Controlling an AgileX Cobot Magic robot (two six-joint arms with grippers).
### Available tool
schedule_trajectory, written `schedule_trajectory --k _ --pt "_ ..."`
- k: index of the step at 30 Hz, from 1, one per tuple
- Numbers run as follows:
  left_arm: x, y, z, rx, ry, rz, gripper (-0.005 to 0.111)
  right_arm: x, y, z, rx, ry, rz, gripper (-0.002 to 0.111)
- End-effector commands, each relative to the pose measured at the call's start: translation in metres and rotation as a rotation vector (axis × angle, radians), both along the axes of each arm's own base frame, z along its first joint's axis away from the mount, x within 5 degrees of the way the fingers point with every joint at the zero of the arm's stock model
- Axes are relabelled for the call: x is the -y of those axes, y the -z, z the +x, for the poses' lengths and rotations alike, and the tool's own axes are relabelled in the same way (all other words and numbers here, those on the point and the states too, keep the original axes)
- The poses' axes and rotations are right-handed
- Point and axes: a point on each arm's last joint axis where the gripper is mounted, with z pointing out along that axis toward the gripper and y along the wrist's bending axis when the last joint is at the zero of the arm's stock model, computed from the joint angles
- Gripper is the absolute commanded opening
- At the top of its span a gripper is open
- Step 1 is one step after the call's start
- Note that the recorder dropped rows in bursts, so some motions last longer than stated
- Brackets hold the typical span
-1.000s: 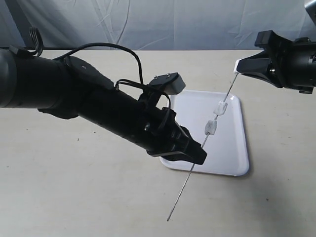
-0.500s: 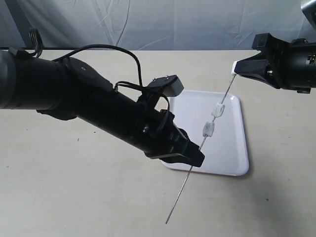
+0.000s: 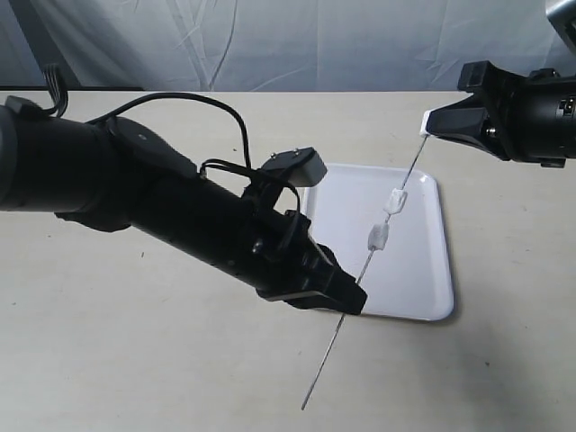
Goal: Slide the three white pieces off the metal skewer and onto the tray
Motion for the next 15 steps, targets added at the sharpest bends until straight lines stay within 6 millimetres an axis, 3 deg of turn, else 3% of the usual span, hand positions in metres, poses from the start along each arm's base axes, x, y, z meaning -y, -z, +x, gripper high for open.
schedule_trajectory --k 1,9,15 --pt "-0.0022 0.0075 -0.0144 -0.02 0.114 0.022 0.0 0.0108 -0.0107 0.0111 0.047 0.131 0.006 -0.001" --pt "-0.0019 0.0072 -0.0141 -0.014 0.114 0.017 0.0 0.0093 -0.0104 0.0097 0.047 0.104 0.002 -0.001" --pt "-0.0019 0.0075 -0.0133 -0.007 0.109 0.019 0.0 0.0081 -0.0105 0.0088 0.046 0.088 0.005 0.012"
